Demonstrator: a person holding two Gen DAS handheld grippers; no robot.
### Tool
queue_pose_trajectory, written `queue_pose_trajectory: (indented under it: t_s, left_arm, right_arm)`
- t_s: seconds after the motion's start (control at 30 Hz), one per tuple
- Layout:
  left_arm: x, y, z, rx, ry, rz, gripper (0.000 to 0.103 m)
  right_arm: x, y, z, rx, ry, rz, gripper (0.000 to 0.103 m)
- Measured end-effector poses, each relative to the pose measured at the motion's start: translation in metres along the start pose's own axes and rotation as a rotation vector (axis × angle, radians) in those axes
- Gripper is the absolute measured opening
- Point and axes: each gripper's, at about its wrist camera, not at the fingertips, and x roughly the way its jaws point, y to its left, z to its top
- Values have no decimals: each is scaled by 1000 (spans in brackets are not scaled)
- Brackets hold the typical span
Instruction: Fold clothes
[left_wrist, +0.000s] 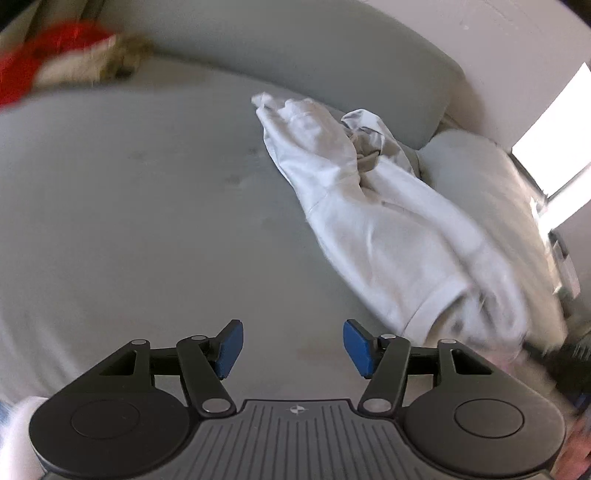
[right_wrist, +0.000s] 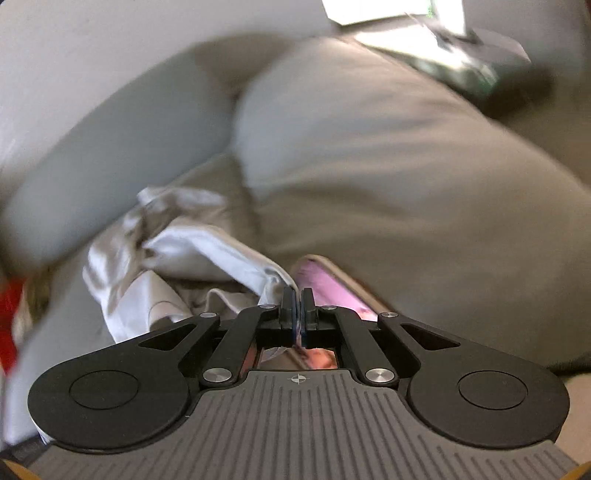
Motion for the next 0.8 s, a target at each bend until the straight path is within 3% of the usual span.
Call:
queue_pose_trajectory:
  t_s: [0.1, 0.23, 0.47, 0.7, 0.8]
  left_arm:
    - [20, 11, 16, -180, 14, -132, 51]
    - [55, 23, 27, -380, 80, -209, 47]
    - [82, 32, 47, -446, 38, -205, 45]
    - [99, 40, 74, -448, -3, -206, 47]
    - [105, 40, 77, -443, 13, -220, 30]
  right_arm:
    - [3, -8, 2, 40, 44, 43, 1]
    - [4, -5, 2, 31, 66, 79, 2]
    - [5, -7, 6, 35, 77, 126, 2]
    - [13, -8, 9, 36, 85, 136, 2]
    - [15, -8, 10, 42, 89, 139, 2]
